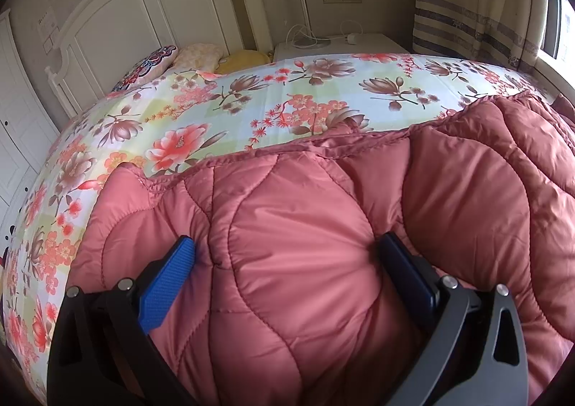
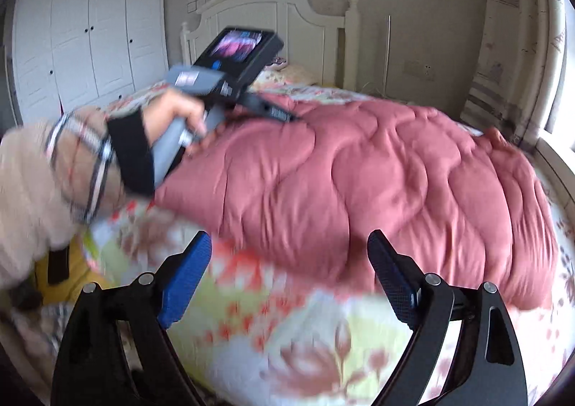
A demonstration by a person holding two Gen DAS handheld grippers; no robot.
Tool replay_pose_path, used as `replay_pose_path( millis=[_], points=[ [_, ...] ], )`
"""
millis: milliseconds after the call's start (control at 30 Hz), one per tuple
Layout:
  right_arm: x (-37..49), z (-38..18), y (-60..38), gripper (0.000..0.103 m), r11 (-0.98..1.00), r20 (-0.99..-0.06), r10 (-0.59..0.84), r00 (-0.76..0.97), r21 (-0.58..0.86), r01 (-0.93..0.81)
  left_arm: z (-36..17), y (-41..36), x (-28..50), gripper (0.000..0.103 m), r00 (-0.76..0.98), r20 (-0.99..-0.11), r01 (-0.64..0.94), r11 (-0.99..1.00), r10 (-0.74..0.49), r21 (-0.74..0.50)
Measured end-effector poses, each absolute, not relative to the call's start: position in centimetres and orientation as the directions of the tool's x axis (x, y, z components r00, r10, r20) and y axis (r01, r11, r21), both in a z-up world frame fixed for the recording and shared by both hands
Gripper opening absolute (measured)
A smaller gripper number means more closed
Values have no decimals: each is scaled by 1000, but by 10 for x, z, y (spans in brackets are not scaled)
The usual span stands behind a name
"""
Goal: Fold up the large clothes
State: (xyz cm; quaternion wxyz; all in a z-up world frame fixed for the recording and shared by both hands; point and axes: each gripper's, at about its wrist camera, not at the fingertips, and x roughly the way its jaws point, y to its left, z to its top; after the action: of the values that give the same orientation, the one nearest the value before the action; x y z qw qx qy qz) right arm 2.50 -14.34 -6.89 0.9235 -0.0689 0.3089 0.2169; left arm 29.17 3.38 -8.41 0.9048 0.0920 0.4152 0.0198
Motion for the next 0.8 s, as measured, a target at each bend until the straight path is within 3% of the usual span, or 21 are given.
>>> replay_pose_path(
  millis=[233, 367, 467, 600, 667, 800],
  points=[
    [43, -62, -156, 71, 935, -569, 332, 752, 95, -341, -84, 34, 292, 101, 655, -747, 40, 982, 114, 185],
    [51, -66, -129, 70, 924, -579, 337, 743, 50, -380, -84, 33, 292, 101, 655, -747, 40, 982, 113, 184],
    [60, -83, -106, 71, 928, -637, 230, 736, -85, -364, -84, 34, 292, 101, 654, -748, 41, 982, 113, 184],
    [58, -79, -111, 70, 929, -647, 247, 722, -53, -365, -75, 39, 285, 101, 655, -750, 35, 987, 94, 155],
    [51, -69, -125, 70, 927, -632, 285, 721, -8, -374, -62, 47, 266, 101, 680, -729, 15, 993, 76, 117],
    [40, -42, -175, 70, 963, -562, 229, 795, 10, -270, -35, 59, 199, 101, 776, -629, 10, 997, 43, 79]
  ],
)
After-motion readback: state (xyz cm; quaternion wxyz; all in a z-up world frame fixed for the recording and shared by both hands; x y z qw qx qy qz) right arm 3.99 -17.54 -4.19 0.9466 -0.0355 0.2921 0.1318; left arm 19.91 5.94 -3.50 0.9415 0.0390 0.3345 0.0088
